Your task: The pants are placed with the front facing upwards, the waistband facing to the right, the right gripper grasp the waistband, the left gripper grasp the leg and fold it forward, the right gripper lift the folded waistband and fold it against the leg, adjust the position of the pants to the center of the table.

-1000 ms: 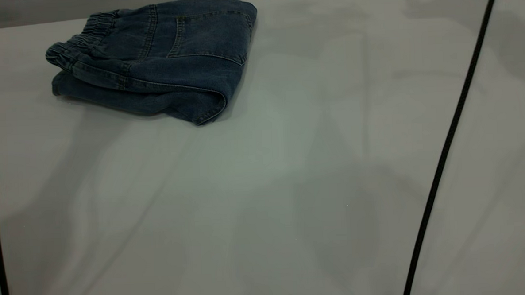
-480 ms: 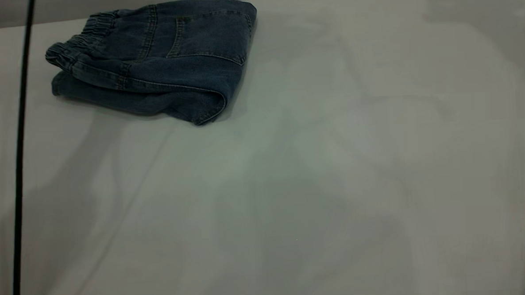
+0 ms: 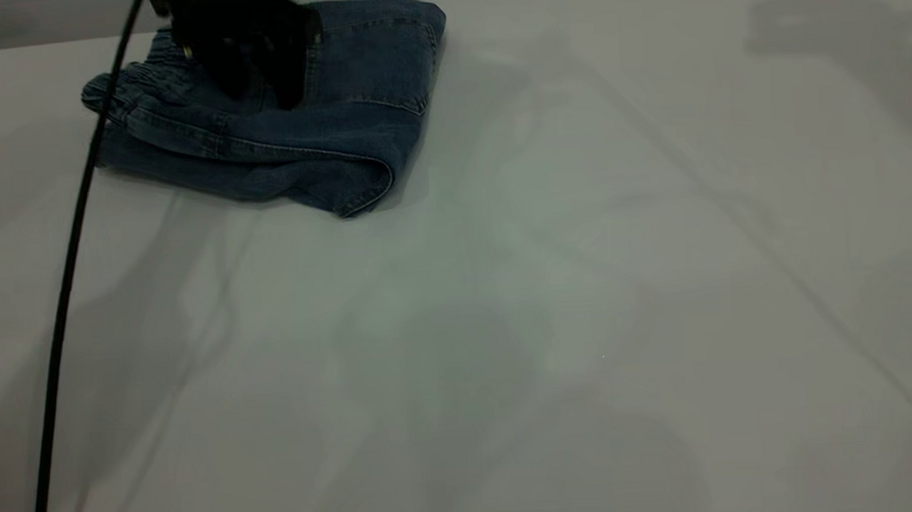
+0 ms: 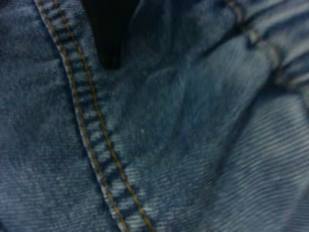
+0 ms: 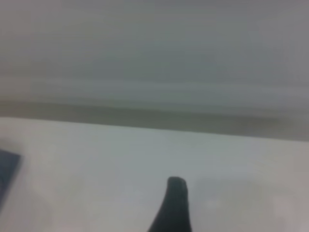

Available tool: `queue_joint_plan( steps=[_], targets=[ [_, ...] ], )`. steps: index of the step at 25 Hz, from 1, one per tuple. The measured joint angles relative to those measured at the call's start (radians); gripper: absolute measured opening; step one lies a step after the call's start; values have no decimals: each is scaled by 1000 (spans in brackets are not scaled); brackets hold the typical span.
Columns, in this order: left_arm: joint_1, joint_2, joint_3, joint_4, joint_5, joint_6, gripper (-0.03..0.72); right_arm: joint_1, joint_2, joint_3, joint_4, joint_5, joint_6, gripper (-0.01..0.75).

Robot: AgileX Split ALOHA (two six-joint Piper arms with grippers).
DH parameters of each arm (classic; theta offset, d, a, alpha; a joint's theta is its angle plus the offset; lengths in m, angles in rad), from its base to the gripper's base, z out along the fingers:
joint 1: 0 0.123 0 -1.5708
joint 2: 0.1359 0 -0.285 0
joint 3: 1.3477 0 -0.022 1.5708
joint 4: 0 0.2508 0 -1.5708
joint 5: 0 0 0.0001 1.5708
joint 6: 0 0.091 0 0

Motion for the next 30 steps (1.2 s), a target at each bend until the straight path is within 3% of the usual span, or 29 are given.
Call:
queue_joint_plan(
  steps=[11, 30],
  targets=[
    [-20, 37, -2, -113, 0, -1, 496, 0, -11, 0, 0, 0, 0, 583],
    [-298, 39, 1, -162, 7, -70, 498, 0, -11, 0, 1, -1, 0, 583]
  ],
)
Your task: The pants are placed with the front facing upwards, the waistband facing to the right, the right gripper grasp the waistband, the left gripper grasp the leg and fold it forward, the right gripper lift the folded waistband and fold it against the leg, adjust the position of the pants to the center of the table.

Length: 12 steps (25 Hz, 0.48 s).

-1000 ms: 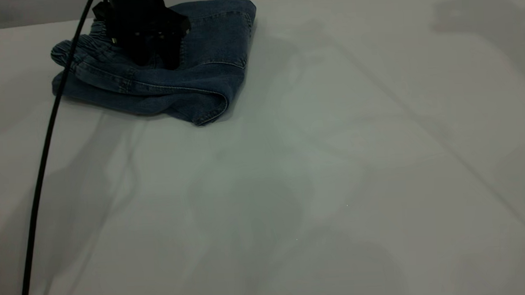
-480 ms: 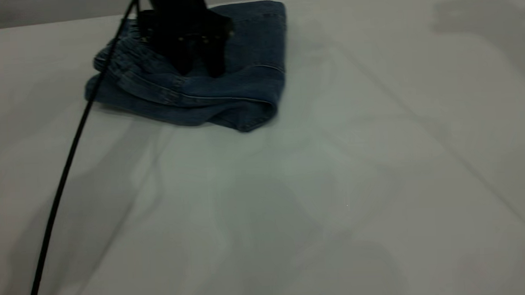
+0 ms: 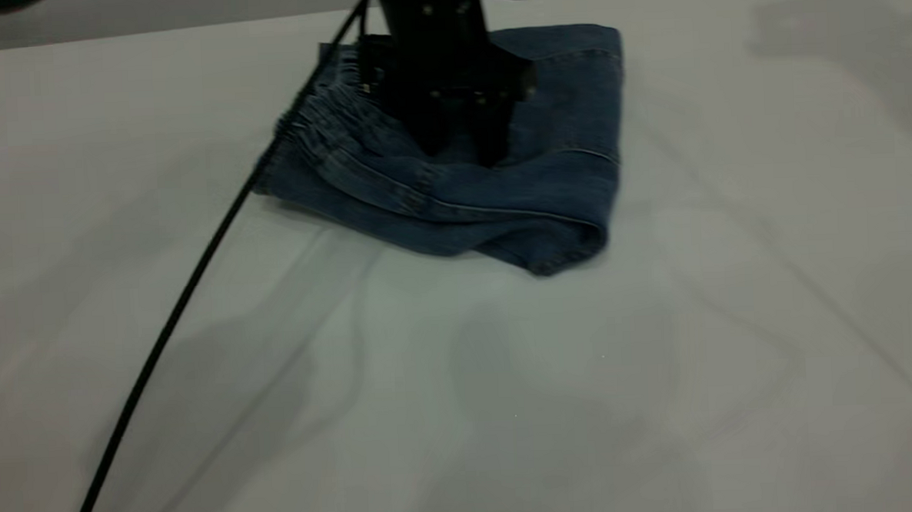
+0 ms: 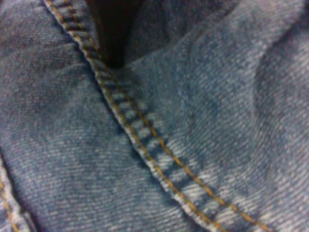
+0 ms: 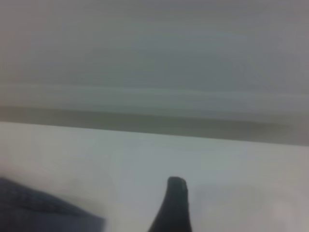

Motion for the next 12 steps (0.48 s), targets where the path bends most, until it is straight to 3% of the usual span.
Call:
queue_joint_plan(
  steps=[12],
  targets=[
    [-14, -1, 0, -12, 0, -11, 498, 0, 0, 0, 16, 0, 0, 583]
  ],
)
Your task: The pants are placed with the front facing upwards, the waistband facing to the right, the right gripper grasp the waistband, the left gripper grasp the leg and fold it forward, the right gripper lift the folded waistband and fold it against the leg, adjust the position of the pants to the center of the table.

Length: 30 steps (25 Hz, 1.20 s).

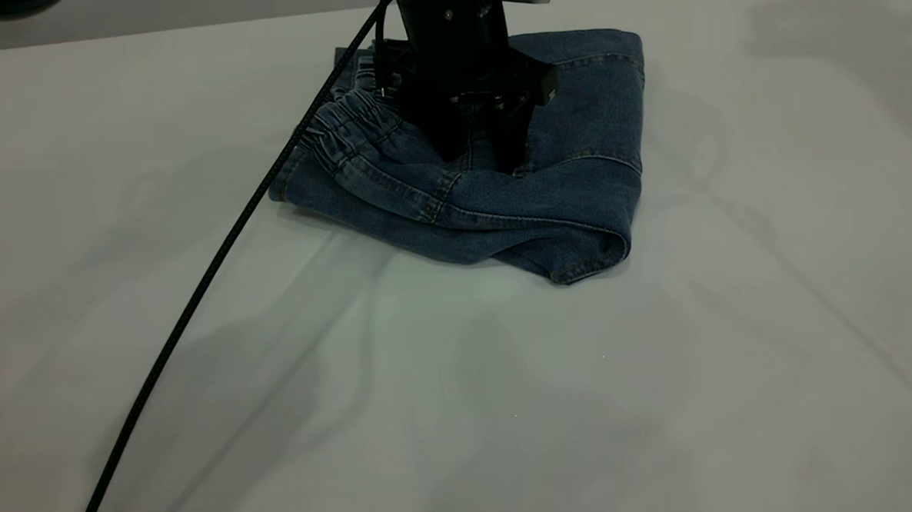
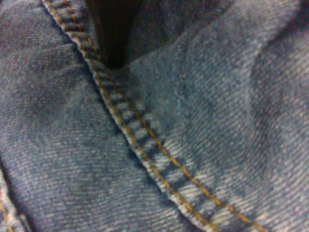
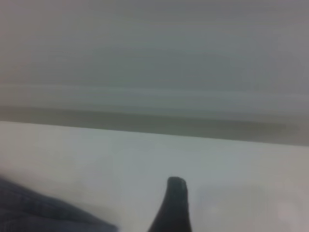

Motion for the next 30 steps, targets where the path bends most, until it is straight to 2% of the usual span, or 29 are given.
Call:
queue_joint_plan(
  steps=[7, 11, 21, 25, 30],
  targets=[
    [2, 0, 0, -107, -2, -7, 498, 0, 0, 0, 3, 0, 0, 583],
    [0, 0, 0, -156, -4, -112, 498, 0, 0, 0, 3, 0, 0, 583],
    [-6, -2, 0, -31, -4, -421, 494, 0, 0, 0, 3, 0, 0, 583],
    [-16, -27, -2, -19, 4, -400, 494, 0, 0, 0, 3, 0, 0, 583],
    [-15, -124, -2, -26, 3, -240, 494, 0, 0, 0, 2, 0, 0, 583]
  ],
)
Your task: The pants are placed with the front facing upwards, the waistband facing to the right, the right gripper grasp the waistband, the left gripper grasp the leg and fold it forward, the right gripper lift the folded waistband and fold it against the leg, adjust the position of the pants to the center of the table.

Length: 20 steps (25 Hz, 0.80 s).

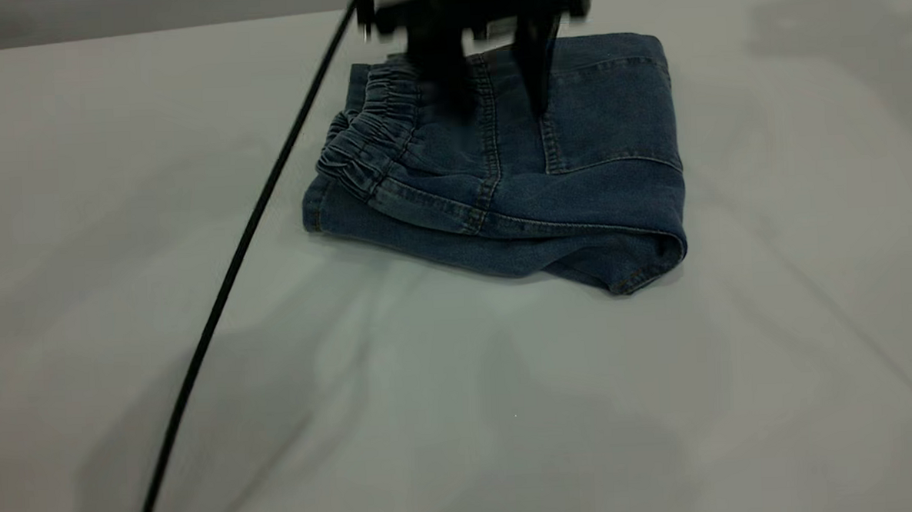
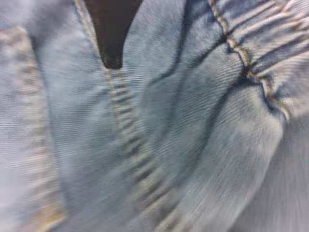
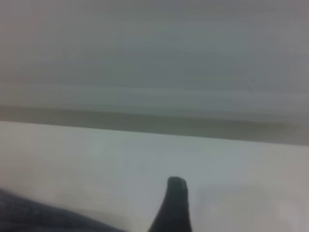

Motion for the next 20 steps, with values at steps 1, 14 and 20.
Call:
queue_joint_plan(
  steps=[1, 14, 20],
  targets=[
    [0, -17, 0, 5, 1, 36, 494, 0, 0, 0, 1, 0, 0, 583],
    [-2, -36, 0, 325, -5, 582, 494, 0, 0, 0, 0, 0, 0, 583],
    [-1, 26, 0, 255, -7, 724, 494, 0, 0, 0, 1, 0, 0, 583]
  ],
)
